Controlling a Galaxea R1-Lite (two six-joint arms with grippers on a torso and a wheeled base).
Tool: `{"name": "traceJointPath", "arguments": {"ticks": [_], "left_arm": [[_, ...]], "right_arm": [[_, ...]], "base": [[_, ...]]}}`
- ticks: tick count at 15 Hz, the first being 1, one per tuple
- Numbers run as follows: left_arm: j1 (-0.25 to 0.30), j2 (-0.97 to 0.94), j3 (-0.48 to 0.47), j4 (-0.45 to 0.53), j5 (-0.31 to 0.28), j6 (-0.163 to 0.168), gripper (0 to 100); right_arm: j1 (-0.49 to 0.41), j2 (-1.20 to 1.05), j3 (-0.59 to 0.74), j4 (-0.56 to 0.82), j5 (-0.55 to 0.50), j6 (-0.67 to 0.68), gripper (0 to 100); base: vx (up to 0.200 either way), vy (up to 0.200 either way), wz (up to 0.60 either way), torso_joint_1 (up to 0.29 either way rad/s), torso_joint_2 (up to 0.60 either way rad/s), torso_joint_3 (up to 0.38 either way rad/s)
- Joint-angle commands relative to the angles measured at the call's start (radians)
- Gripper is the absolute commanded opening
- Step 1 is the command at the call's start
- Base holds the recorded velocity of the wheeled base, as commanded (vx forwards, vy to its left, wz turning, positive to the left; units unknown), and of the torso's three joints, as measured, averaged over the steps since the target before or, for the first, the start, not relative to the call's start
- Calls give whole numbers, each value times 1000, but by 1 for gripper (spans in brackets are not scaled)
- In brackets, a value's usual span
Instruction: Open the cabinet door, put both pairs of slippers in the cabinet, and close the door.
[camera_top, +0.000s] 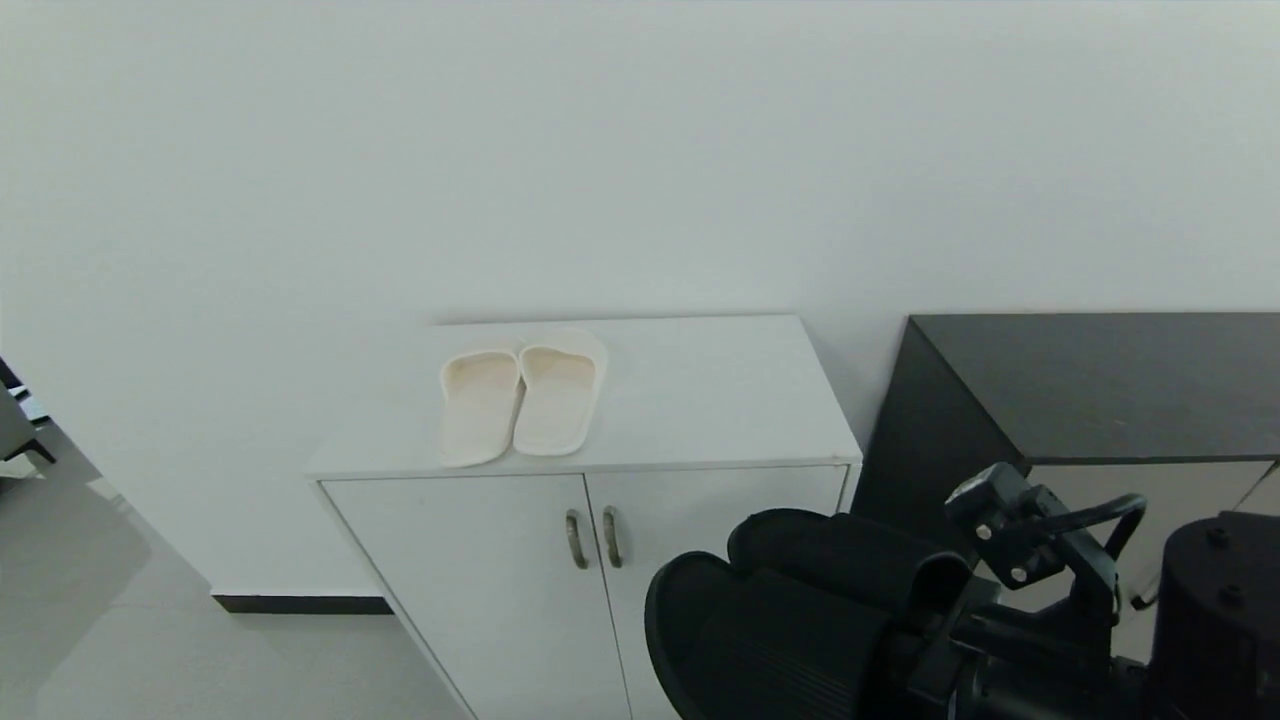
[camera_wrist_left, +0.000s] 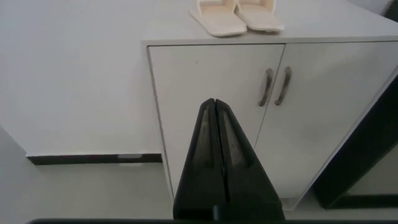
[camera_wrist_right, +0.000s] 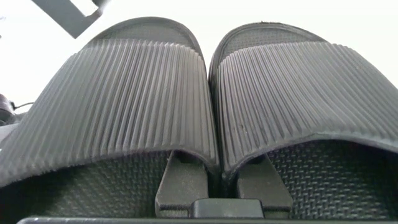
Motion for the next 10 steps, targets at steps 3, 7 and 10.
{"name": "traceJointPath", "arguments": {"ticks": [3, 7, 10], "left_arm": [[0, 0, 0, 0, 1, 0, 0], [0, 0, 0, 0, 1, -2, 0], [0, 0, 0, 0, 5, 2, 0]], "right_arm": [[1, 3, 10, -19, 0, -4, 0], [10, 5, 47, -55, 19, -18, 0], [12, 5, 93, -122, 77, -18, 0]], "base": [[0, 0, 0, 0, 0, 0], [0, 0, 0, 0, 0, 0], [0, 0, 0, -141, 297, 163]]}}
